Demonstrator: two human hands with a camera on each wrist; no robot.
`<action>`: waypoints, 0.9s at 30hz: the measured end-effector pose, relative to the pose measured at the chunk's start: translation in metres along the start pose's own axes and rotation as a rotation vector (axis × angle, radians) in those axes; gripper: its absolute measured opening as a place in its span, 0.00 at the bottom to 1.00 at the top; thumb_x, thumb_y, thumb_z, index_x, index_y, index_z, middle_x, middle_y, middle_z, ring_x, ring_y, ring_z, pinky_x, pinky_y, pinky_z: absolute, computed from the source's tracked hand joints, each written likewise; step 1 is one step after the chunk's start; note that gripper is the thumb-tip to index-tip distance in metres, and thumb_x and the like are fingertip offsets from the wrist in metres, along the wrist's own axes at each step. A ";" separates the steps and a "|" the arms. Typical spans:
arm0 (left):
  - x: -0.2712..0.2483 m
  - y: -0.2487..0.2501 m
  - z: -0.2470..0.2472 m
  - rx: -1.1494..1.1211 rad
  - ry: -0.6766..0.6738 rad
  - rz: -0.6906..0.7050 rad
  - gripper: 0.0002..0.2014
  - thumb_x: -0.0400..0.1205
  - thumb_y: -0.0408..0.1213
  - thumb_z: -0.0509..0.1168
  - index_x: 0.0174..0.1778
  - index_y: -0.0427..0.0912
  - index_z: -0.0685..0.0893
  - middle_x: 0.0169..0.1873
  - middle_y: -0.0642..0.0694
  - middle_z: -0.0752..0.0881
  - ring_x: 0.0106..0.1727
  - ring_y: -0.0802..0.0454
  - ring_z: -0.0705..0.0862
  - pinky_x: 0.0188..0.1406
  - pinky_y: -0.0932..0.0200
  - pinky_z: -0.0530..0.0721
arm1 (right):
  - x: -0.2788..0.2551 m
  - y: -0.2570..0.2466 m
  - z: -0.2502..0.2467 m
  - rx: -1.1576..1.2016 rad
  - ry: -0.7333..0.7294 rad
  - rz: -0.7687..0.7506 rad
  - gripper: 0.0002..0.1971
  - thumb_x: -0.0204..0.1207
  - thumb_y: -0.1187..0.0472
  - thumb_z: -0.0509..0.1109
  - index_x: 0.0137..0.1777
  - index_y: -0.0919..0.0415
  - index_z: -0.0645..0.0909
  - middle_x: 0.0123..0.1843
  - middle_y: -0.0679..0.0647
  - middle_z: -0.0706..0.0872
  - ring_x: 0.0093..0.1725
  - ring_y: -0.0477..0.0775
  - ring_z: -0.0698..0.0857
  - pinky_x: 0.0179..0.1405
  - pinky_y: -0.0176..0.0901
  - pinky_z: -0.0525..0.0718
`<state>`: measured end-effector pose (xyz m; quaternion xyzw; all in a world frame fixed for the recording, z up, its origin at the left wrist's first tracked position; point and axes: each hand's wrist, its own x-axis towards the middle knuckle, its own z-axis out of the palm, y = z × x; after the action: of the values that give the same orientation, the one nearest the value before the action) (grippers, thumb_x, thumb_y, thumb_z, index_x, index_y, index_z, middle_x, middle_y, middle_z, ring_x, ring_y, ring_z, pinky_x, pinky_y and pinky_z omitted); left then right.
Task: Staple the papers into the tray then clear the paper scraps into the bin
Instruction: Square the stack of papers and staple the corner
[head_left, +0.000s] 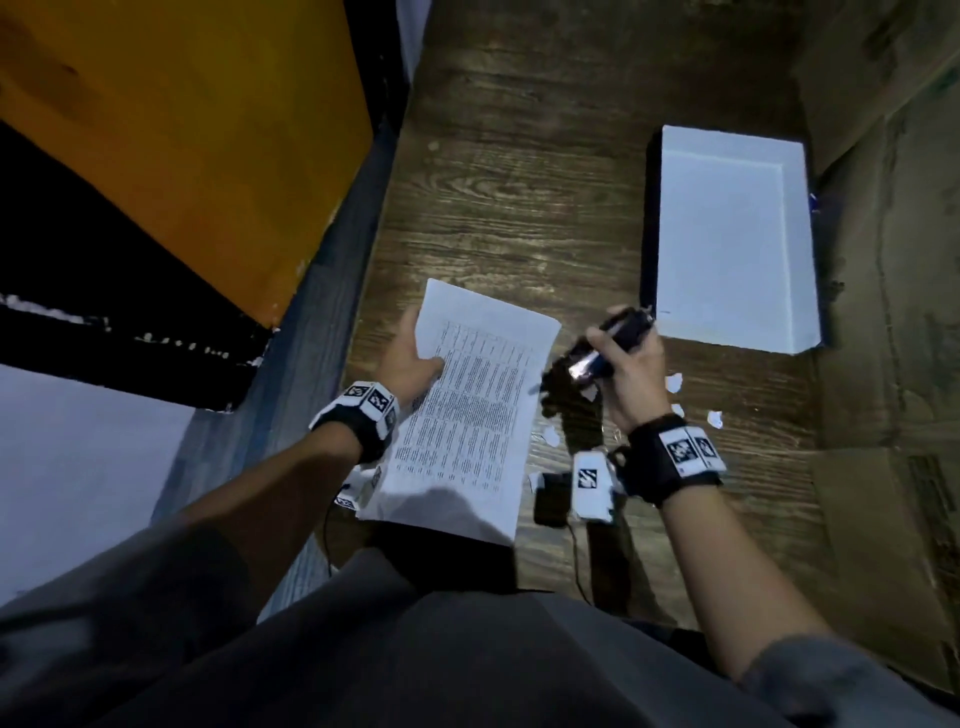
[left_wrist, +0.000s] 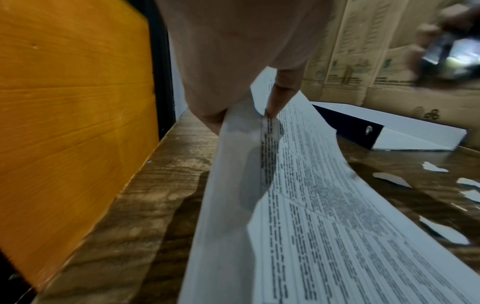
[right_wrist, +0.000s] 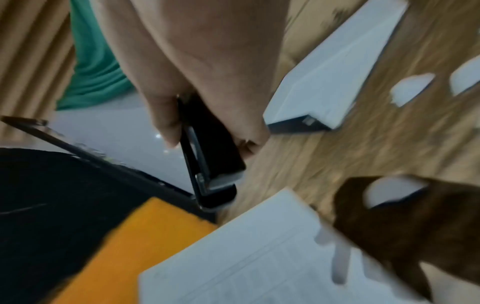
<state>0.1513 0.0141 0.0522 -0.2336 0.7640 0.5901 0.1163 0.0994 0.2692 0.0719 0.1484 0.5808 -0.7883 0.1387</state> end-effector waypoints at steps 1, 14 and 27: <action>-0.002 0.001 0.000 0.007 -0.011 0.024 0.33 0.76 0.17 0.62 0.74 0.45 0.66 0.56 0.46 0.84 0.56 0.51 0.85 0.50 0.55 0.84 | 0.006 -0.002 0.027 0.095 -0.005 -0.021 0.12 0.74 0.74 0.71 0.50 0.60 0.74 0.41 0.54 0.87 0.40 0.54 0.89 0.40 0.51 0.88; -0.008 -0.012 -0.002 0.162 -0.069 0.209 0.33 0.79 0.17 0.58 0.80 0.39 0.58 0.65 0.41 0.78 0.61 0.49 0.79 0.45 0.90 0.72 | 0.026 0.015 0.141 0.253 -0.010 -0.080 0.10 0.75 0.71 0.72 0.45 0.62 0.72 0.36 0.55 0.88 0.42 0.63 0.87 0.52 0.71 0.84; -0.010 -0.008 -0.001 0.356 -0.090 0.216 0.29 0.80 0.25 0.60 0.77 0.45 0.62 0.51 0.32 0.84 0.38 0.38 0.83 0.41 0.49 0.84 | 0.020 0.007 0.160 0.308 0.141 -0.007 0.08 0.76 0.67 0.70 0.37 0.64 0.76 0.21 0.54 0.77 0.21 0.56 0.78 0.26 0.45 0.80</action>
<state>0.1636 0.0137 0.0504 -0.0997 0.8708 0.4648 0.1258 0.0721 0.1134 0.1029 0.2209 0.4622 -0.8559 0.0703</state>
